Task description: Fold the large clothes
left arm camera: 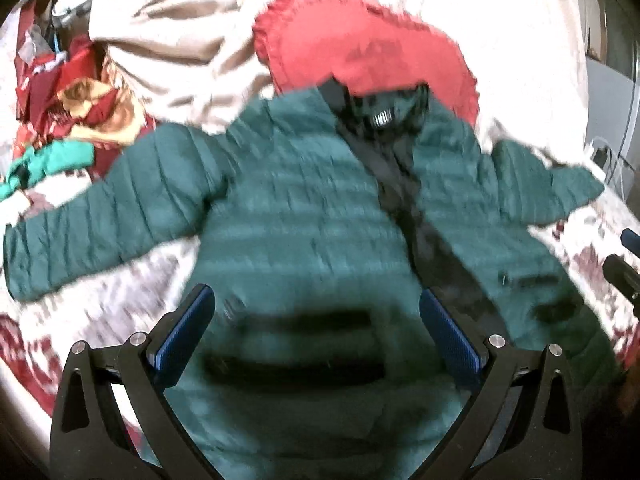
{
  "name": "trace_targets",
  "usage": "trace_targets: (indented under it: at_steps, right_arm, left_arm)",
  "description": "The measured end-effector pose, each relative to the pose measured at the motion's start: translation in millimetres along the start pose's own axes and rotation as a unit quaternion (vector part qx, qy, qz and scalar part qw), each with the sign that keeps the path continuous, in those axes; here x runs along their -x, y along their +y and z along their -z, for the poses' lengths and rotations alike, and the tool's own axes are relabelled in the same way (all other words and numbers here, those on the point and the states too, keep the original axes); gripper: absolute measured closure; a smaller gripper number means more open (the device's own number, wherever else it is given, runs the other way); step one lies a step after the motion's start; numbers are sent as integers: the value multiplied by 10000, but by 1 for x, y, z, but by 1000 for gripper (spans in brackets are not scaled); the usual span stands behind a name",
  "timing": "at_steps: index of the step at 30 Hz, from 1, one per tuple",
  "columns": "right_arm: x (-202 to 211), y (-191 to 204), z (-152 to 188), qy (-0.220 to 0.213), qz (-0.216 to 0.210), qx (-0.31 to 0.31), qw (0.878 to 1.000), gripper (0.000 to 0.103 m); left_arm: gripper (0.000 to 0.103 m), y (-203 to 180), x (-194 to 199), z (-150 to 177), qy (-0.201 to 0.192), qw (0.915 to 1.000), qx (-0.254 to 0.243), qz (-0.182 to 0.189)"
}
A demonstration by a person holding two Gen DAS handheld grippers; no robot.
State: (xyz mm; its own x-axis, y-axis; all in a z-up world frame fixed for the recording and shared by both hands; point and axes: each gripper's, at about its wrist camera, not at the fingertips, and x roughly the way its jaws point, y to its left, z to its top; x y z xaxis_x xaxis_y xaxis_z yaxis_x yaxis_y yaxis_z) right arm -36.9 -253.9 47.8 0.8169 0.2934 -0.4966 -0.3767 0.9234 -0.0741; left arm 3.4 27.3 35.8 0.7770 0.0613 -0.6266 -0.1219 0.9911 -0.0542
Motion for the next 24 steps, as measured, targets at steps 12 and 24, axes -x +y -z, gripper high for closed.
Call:
trace_targets:
  at_steps: [12,24]
  right_arm:
    - [-44,-28,-80,-123,-263,207,9994,0]
    - [-76,-29,-51,721,165,50,9972,0]
  left_arm:
    - [0,9,-19,-76,-112,9997,179,-132]
    - [1,5,-86,-25,543,9974,-102,-454]
